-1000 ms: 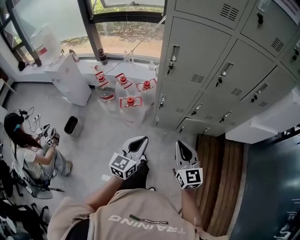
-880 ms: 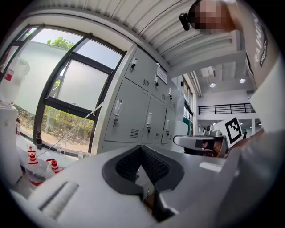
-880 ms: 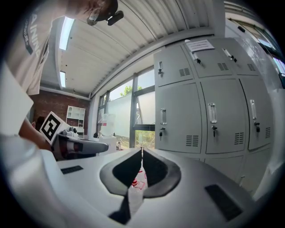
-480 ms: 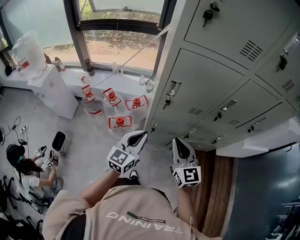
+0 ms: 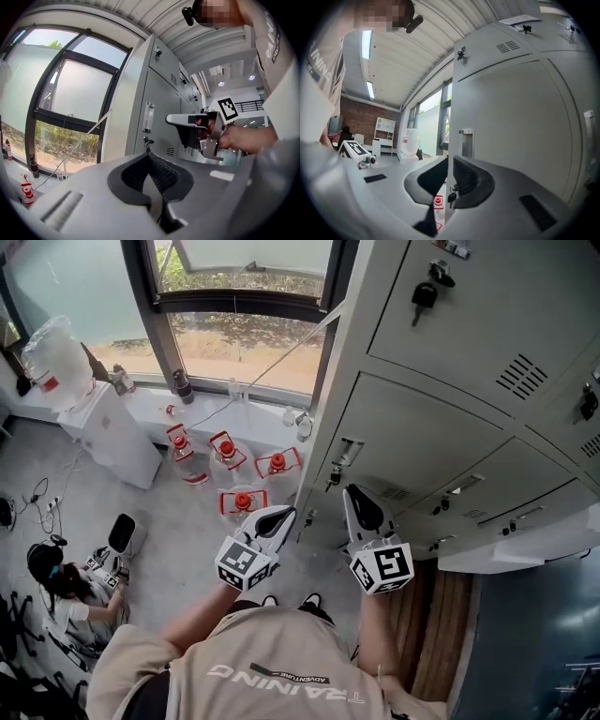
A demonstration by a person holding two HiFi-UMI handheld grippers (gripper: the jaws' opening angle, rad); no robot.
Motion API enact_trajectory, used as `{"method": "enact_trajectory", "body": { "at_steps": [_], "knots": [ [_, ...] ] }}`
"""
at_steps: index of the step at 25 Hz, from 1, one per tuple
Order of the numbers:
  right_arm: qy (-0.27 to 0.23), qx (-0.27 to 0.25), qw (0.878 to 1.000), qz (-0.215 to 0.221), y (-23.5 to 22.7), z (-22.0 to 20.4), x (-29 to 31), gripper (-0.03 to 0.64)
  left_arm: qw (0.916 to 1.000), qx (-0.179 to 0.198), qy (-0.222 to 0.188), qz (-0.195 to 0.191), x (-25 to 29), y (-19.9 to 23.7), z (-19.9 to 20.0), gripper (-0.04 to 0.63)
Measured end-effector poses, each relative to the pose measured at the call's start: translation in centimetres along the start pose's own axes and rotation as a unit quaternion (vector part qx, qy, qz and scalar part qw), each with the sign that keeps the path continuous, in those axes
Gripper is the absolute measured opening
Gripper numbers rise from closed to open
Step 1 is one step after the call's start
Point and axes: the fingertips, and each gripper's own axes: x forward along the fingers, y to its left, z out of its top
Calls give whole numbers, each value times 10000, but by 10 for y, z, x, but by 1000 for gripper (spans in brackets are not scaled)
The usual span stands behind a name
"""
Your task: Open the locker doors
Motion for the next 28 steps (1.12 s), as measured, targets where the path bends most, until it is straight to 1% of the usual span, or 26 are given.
{"method": "enact_trajectory", "body": {
  "at_steps": [3,5,7,8,15,19,23,28],
  "knots": [
    [-26,-18,9998,189,-5,5,24,14,9998,-25,0,184,3,9,0,6],
    [-19,-57,9998,202,-8,6,38,21,9995,-52,5,299,4,13,-2,6],
    [25,-102,9998,157,-13,7,50,92,9992,-75,15,386,5,16,-4,6],
    [45,-110,9998,145,-14,7,54,99,9990,-88,20,427,5,17,-5,6],
    [56,-139,9997,185,-13,7,72,98,9979,-115,34,644,2,31,-4,6],
    [67,-85,9997,201,-15,8,70,98,9977,-91,42,675,1,33,-1,6],
    [10,-54,9994,344,-6,9,59,98,9979,-92,101,627,-2,31,-2,6],
    [-147,-46,9972,737,16,13,31,98,9989,-122,201,398,-5,20,-9,6]
  ]
}}
